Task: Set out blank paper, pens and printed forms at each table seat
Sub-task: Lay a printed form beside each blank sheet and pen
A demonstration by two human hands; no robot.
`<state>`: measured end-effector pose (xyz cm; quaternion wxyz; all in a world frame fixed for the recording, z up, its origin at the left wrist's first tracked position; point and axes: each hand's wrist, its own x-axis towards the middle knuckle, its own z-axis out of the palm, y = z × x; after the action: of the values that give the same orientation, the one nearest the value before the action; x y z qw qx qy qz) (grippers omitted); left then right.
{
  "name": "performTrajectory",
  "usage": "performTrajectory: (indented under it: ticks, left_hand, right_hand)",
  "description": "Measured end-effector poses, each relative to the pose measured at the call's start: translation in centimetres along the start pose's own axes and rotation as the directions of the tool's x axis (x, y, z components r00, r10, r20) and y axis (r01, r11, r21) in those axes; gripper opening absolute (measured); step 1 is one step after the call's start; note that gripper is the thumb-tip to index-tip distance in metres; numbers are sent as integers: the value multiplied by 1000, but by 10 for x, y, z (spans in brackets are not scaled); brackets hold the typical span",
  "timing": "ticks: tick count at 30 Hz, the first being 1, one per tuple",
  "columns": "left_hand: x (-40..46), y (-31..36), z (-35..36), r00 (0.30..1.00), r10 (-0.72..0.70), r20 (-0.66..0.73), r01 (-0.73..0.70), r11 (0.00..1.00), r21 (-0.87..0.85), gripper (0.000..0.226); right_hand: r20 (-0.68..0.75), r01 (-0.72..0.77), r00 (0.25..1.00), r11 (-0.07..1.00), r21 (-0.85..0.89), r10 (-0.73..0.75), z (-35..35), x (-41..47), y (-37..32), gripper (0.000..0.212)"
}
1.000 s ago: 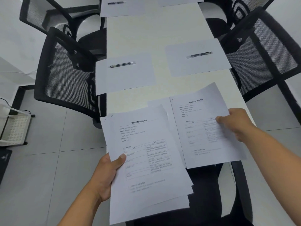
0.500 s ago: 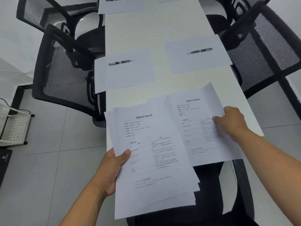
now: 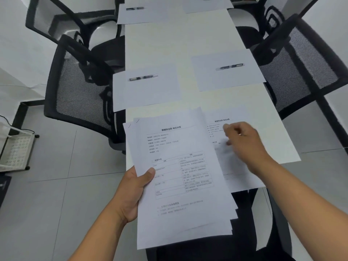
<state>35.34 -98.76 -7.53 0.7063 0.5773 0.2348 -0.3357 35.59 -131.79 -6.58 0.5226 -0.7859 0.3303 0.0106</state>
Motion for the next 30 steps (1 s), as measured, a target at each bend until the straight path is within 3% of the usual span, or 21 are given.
performTrajectory:
  ticks: [3, 6, 13, 24, 30]
  left_hand:
    - [-9, 15, 3, 999, 26, 28, -26, 1000, 2, 33]
    - [-19, 31, 6, 997, 60, 54, -60, 998, -6, 32]
    - [-48, 69, 11, 985, 144, 94, -144, 990, -15, 32]
    - [-104, 151, 13, 929, 317, 193, -331, 943, 44, 26]
    - [-151, 177, 19, 889, 421, 182, -438, 897, 62, 25]
  right_hand:
    - [257, -151, 961, 973, 176, 103, 9, -26, -22, 45]
    - [343, -166, 936, 962, 219, 83, 11, -45, -39, 43]
    - [328, -109, 945, 949, 295, 7, 2, -82, -95, 18]
    - [160, 55, 981, 940, 336, -114, -12, -145, -175, 16]
    - [112, 157, 971, 919, 361, -210, -34, -184, -215, 17]
